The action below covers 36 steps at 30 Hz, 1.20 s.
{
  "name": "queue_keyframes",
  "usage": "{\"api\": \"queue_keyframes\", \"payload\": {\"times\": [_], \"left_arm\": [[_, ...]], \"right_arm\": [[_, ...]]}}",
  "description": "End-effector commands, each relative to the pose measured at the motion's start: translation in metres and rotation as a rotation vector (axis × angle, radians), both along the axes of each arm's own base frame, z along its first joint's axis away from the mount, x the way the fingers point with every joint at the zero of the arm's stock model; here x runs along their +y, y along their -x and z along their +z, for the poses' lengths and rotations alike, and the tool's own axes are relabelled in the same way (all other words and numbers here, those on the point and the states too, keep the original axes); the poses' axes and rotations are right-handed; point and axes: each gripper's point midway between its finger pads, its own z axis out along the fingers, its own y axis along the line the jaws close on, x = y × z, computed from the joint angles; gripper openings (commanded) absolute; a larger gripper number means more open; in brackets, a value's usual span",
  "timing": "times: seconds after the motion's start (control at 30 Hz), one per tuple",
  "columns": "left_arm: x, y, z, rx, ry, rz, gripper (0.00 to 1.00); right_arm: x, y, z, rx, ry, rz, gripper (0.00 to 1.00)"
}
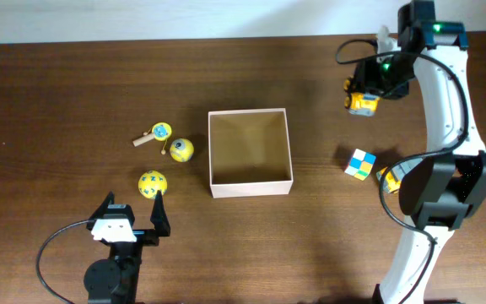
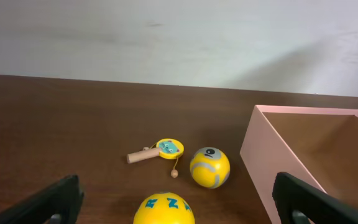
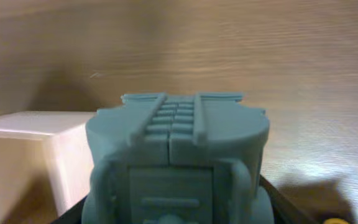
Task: Pack container
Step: 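Carry the truck with the right gripper over the pink box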
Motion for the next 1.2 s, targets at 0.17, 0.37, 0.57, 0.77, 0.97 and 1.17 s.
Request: {"api": "queue_keyframes", "payload": {"times": [0.17,0.37,0.57,0.77,0.97,1.17], "left_arm": [[-0.001,0.0,-0.001,-0.003,-0.018,-0.008,0.99],[-0.001,0.0,-0.001,-0.003,-0.018,-0.008,0.99],[-0.001,0.0,-0.001,-0.003,-0.018,-0.008,0.99],[-0.001,0.0,-0.001,-0.003,-0.018,-0.008,0.99],[-0.001,0.0,-0.001,-0.003,-0.018,-0.008,0.99],[-0.001,0.0,-0.001,-0.003,-0.018,-0.008,0.99]], "right_arm": [[0.111,0.018,0.064,-0.118,-0.219,0.294,0.54],[0.18,0.044,0.069,-0.109,-0.241,0.447,0.55],[0.219,0.057,0.056,-0.088,-0.1,0.44,0.55],[0.242,0.068,0.043,-0.084,0.045,0.4,0.55],[0.256,0.074,0.022,-0.07,0.16,0.292,0.55],[0.261,0.076,-0.011,-0.044,0.251,0.177,0.55]]}}
